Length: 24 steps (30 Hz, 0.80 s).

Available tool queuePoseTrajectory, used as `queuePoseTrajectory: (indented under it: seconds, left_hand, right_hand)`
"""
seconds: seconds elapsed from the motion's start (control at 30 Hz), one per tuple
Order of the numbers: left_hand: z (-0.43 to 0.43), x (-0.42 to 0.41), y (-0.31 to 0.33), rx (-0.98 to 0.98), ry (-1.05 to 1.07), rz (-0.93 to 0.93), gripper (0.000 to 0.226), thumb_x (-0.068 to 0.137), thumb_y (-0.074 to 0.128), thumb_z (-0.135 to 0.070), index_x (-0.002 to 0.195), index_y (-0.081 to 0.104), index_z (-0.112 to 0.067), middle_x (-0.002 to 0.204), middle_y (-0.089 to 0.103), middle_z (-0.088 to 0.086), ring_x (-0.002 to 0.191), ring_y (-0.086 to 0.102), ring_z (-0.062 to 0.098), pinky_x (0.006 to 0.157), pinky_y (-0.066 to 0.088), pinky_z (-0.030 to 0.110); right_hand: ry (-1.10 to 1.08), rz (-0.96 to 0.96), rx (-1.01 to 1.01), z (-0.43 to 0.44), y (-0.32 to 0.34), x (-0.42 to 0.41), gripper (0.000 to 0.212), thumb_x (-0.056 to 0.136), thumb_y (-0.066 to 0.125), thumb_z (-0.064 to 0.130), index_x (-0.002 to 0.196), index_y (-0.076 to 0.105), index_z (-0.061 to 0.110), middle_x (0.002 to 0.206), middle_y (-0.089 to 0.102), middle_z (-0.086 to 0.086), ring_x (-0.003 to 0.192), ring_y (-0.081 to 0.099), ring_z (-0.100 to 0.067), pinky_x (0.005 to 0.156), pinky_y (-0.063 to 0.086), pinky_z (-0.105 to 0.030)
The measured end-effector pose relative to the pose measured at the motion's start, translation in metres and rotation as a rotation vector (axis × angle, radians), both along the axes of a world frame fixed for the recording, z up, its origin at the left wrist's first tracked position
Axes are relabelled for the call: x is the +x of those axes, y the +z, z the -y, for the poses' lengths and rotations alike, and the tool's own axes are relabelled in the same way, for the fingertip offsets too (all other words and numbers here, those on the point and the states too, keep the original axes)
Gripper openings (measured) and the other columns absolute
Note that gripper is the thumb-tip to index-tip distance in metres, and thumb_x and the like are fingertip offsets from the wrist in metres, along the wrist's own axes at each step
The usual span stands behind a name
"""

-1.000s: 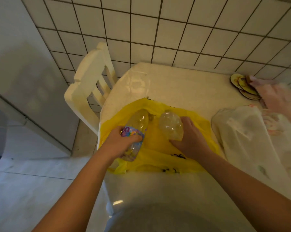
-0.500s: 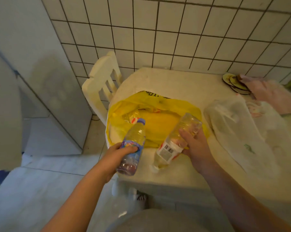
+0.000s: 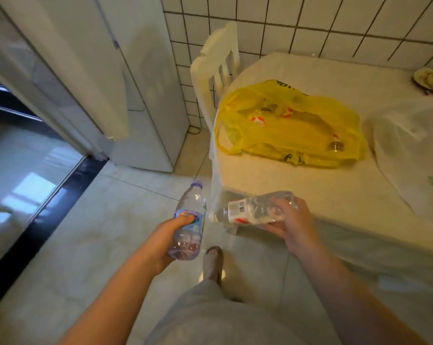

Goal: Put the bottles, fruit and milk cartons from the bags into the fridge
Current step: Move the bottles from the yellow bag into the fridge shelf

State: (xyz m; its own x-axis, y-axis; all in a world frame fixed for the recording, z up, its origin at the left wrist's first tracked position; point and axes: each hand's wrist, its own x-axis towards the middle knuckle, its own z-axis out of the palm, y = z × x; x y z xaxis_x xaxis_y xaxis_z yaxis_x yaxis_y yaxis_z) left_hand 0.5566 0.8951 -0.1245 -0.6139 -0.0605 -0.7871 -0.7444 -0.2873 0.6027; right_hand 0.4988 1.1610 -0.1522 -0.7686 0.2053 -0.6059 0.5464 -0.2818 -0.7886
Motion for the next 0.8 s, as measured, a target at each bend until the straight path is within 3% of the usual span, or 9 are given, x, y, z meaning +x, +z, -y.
queuePoseTrajectory:
  seconds: [0.07, 0.13, 0.23, 0.37, 0.47, 0.57, 0.7, 0.8]
  left_hand:
    - [0.017, 0.018, -0.002, 0.009, 0.079, 0.021, 0.031, 0.091, 0.067, -0.028, 0.108, 0.067, -0.002, 0.088, 0.073, 0.018, 0.071, 0.069, 0.027, 0.067, 0.056, 0.034]
    - [0.036, 0.032, -0.003, 0.033, 0.159, 0.030, 0.031, 0.090, 0.067, -0.029, 0.109, 0.066, -0.004, 0.087, 0.072, 0.018, 0.073, 0.068, 0.028, 0.070, 0.054, 0.036]
    - [0.074, 0.051, -0.006, 0.091, 0.279, 0.038, 0.033, 0.091, 0.065, -0.031, 0.110, 0.065, -0.004, 0.085, 0.068, 0.017, 0.070, 0.064, 0.027, 0.065, 0.053, 0.033]
    - [0.143, 0.070, -0.011, 0.135, 0.394, 0.016, 0.041, 0.084, 0.068, -0.034, 0.112, 0.063, -0.005, 0.086, 0.066, 0.015, 0.072, 0.062, 0.027, 0.069, 0.051, 0.035]
    - [0.206, 0.078, -0.015, 0.162, 0.483, -0.022, 0.050, 0.080, 0.070, -0.035, 0.118, 0.062, -0.004, 0.091, 0.065, 0.016, 0.075, 0.062, 0.027, 0.068, 0.054, 0.034]
    - [0.275, 0.083, -0.018, 0.185, 0.548, -0.064, 0.047, 0.088, 0.066, -0.032, 0.121, 0.059, 0.000, 0.088, 0.064, 0.016, 0.068, 0.063, 0.024, 0.057, 0.057, 0.029]
    - [0.365, 0.087, -0.012, 0.160, 0.501, -0.144, 0.031, 0.096, 0.054, -0.031, 0.107, 0.062, -0.003, 0.085, 0.064, 0.015, 0.065, 0.063, 0.020, 0.055, 0.052, 0.027]
    - [0.434, 0.087, -0.004, 0.121, 0.498, -0.161, 0.026, 0.102, 0.049, -0.025, 0.108, 0.061, -0.003, 0.091, 0.066, 0.015, 0.069, 0.068, 0.021, 0.061, 0.057, 0.030]
  right_hand:
    - [0.025, 0.081, -0.113, 0.023, -0.007, 0.013, 0.053, 0.083, 0.076, 0.019, 0.130, 0.051, 0.019, 0.118, 0.064, -0.012, 0.091, 0.072, -0.033, 0.071, 0.061, -0.051]
    - [0.068, 0.137, -0.197, 0.048, -0.013, 0.022, 0.045, 0.080, 0.076, 0.020, 0.121, 0.059, 0.017, 0.123, 0.064, -0.016, 0.095, 0.072, -0.035, 0.076, 0.060, -0.054]
    - [0.187, 0.237, -0.281, 0.095, -0.016, 0.033, 0.032, 0.081, 0.074, 0.023, 0.110, 0.064, 0.014, 0.120, 0.064, -0.018, 0.105, 0.067, -0.038, 0.082, 0.058, -0.051]
    - [0.397, 0.369, -0.465, 0.182, -0.004, 0.045, 0.046, 0.073, 0.072, 0.026, 0.115, 0.063, 0.012, 0.095, 0.072, -0.013, 0.089, 0.067, -0.031, 0.078, 0.050, -0.037]
    - [0.506, 0.429, -0.551, 0.253, 0.004, 0.047, 0.046, 0.074, 0.072, 0.020, 0.117, 0.062, 0.008, 0.089, 0.073, -0.018, 0.088, 0.067, -0.033, 0.082, 0.050, -0.038]
    - [0.646, 0.441, -0.615, 0.324, 0.010, 0.045, 0.045, 0.077, 0.073, 0.012, 0.118, 0.059, 0.004, 0.097, 0.070, -0.021, 0.090, 0.067, -0.035, 0.086, 0.051, -0.042]
    - [0.746, 0.391, -0.712, 0.413, 0.010, 0.044, 0.088, 0.047, 0.095, 0.001, 0.126, 0.056, 0.003, 0.111, 0.067, -0.025, 0.104, 0.065, -0.040, 0.099, 0.047, -0.048]
    - [0.853, 0.260, -0.702, 0.481, 0.012, 0.040, 0.100, 0.046, 0.096, 0.003, 0.135, 0.050, 0.003, 0.117, 0.065, -0.023, 0.109, 0.065, -0.038, 0.090, 0.055, -0.049]
